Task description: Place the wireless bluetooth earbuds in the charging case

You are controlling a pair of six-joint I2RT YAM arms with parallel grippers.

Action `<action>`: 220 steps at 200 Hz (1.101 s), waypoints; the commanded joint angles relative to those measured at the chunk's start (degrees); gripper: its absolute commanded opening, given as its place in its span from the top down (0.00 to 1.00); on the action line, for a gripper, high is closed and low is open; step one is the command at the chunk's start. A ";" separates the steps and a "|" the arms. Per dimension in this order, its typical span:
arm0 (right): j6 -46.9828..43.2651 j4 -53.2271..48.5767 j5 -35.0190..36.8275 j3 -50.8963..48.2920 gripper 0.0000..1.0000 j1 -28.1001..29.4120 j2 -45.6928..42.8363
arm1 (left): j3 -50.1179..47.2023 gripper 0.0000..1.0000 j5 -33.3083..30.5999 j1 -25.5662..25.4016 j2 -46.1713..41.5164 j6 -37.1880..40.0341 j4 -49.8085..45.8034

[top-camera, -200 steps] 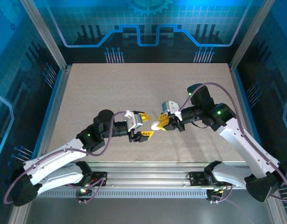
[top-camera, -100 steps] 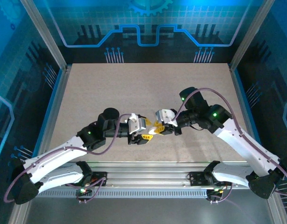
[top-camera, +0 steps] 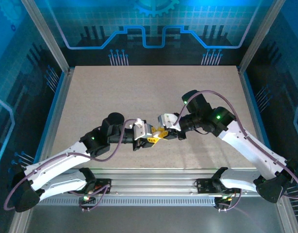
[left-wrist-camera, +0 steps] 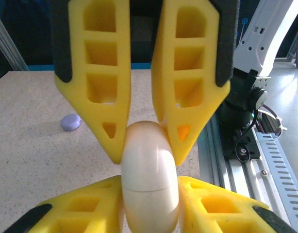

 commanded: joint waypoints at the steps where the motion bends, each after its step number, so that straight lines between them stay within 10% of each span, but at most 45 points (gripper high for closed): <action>1: -0.80 0.10 -0.12 1.95 0.93 0.59 0.10 | 1.99 0.71 1.53 -0.61 -0.09 0.58 -0.01; 49: -0.45 0.92 -0.78 1.27 0.91 0.62 -0.75 | 2.47 0.87 0.59 -0.61 0.38 0.60 -0.96; 99: 5.15 9.31 0.92 -5.53 0.57 -1.41 -5.07 | 1.22 0.89 -0.86 -0.76 -0.56 -0.16 1.42; 220: 10.27 15.98 2.66 -10.26 0.53 -2.72 -6.91 | 1.20 0.88 -0.35 -0.76 0.11 -2.24 3.32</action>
